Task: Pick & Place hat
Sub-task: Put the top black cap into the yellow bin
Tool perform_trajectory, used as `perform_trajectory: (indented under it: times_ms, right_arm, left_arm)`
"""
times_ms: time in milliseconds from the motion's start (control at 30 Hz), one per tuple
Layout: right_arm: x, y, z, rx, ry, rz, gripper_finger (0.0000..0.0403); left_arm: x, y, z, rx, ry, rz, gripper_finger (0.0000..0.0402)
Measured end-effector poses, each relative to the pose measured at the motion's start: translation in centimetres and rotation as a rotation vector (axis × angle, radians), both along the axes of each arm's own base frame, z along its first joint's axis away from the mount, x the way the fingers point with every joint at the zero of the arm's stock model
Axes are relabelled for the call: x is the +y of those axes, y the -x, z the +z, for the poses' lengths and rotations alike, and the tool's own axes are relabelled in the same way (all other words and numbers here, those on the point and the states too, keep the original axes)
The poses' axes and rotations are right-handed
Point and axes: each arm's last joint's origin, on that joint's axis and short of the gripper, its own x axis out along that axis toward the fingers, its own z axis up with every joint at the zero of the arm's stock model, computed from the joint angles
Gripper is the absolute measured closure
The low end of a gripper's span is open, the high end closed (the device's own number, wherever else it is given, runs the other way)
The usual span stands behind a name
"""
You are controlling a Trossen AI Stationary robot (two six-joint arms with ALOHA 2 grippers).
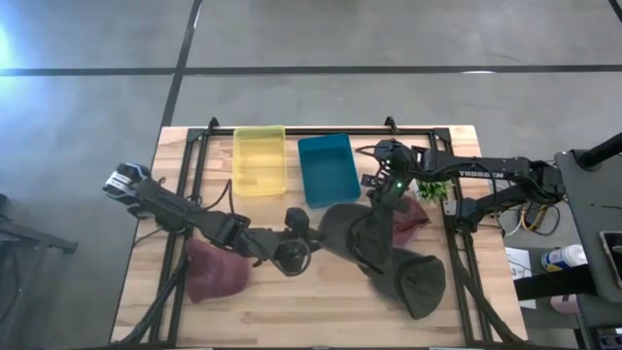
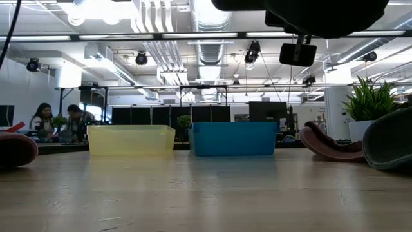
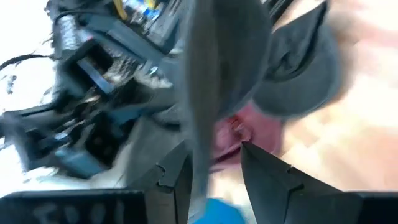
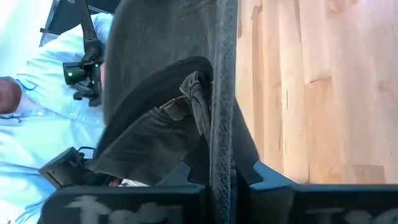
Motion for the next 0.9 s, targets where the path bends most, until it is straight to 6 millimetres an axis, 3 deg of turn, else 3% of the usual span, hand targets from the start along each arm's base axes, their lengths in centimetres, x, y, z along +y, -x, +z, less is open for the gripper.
perform_trajectory:
  times_ms: [467,767,900]
  right_arm:
    - [1.6,-2.7,-1.8,0.056,-0.090,0.090,0.0390]
    - [1.3,-3.0,-1.9,0.051,-0.059,0.045,0.0390]
    - [0.6,-3.0,-2.0,0.086,-0.037,-0.040,0.0386]
  left_arm:
    - [-0.5,-1.6,-0.5,-0.031,-0.027,0.085,0.0279]
    - [-0.5,-1.6,-0.8,-0.012,-0.031,0.088,0.0386]
    - [-0.4,-1.6,-1.0,0.005,-0.008,0.100,0.0389]
